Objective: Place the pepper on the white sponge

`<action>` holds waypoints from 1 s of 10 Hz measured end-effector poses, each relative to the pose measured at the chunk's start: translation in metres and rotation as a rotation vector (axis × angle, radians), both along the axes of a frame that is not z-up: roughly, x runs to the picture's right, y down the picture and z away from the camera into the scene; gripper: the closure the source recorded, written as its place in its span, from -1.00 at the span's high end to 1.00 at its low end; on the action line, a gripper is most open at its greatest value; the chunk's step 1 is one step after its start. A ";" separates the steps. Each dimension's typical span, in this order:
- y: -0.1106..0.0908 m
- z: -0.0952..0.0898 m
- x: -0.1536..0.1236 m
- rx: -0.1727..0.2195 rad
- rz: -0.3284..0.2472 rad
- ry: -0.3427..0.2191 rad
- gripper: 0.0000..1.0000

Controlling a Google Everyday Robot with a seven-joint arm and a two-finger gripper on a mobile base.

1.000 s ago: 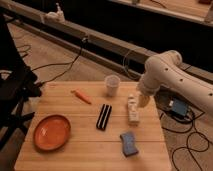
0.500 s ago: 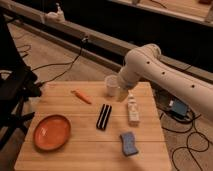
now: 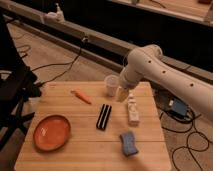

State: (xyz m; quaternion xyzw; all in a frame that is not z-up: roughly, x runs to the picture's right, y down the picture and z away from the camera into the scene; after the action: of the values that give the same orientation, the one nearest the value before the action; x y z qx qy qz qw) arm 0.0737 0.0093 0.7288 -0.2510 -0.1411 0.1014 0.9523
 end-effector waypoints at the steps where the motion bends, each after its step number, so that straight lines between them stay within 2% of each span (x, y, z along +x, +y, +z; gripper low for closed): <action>1: -0.006 0.006 -0.015 0.003 0.034 -0.021 0.30; 3: -0.016 0.016 -0.047 0.002 0.101 -0.070 0.30; 5: -0.023 0.029 -0.078 -0.018 0.169 -0.114 0.30; 8: -0.022 0.046 -0.127 -0.066 0.237 -0.135 0.30; 10: -0.015 0.056 -0.166 -0.097 0.253 -0.150 0.30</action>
State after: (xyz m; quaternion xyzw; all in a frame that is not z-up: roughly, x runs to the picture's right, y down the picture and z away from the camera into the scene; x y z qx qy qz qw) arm -0.0924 -0.0053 0.7843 -0.2838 -0.2374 0.2082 0.9054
